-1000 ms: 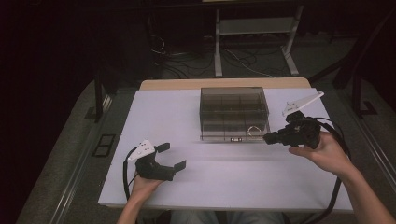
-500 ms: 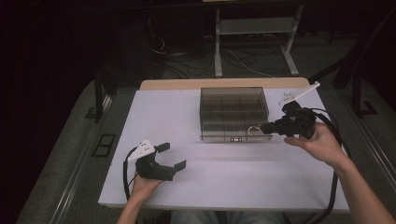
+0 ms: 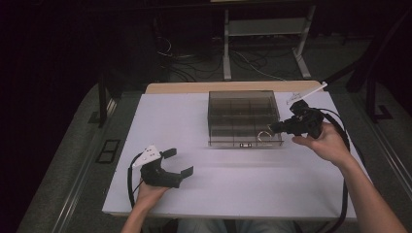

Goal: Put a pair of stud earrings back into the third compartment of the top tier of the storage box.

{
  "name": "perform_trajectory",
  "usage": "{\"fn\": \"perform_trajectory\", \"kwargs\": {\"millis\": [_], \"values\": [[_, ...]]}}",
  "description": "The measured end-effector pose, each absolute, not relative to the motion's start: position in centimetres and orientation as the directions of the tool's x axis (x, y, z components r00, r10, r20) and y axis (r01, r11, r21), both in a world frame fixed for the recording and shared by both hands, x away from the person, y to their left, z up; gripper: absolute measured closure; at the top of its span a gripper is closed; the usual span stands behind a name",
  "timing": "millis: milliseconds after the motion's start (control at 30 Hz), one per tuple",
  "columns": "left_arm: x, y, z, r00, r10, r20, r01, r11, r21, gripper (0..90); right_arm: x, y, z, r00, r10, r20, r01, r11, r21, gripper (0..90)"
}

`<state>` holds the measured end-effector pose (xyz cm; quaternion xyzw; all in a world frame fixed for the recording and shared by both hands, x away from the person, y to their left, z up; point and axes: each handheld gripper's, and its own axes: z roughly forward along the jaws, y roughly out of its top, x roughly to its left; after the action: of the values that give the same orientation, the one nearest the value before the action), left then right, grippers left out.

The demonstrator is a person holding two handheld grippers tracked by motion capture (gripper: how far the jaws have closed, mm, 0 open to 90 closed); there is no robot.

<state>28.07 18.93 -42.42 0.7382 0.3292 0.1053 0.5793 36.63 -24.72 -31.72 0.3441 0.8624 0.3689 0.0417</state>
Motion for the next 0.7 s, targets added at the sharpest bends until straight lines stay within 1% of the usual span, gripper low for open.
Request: {"fn": "perform_trajectory", "kwargs": {"millis": [700], "values": [[28.1, 19.0, -42.4, 0.762, 0.607, -0.227, 0.363, -0.111, 0.925, 0.0, 38.5, -23.4, -35.2, -0.741, 0.647, 0.179, 0.596, 0.513, 0.618, 85.3]]}}
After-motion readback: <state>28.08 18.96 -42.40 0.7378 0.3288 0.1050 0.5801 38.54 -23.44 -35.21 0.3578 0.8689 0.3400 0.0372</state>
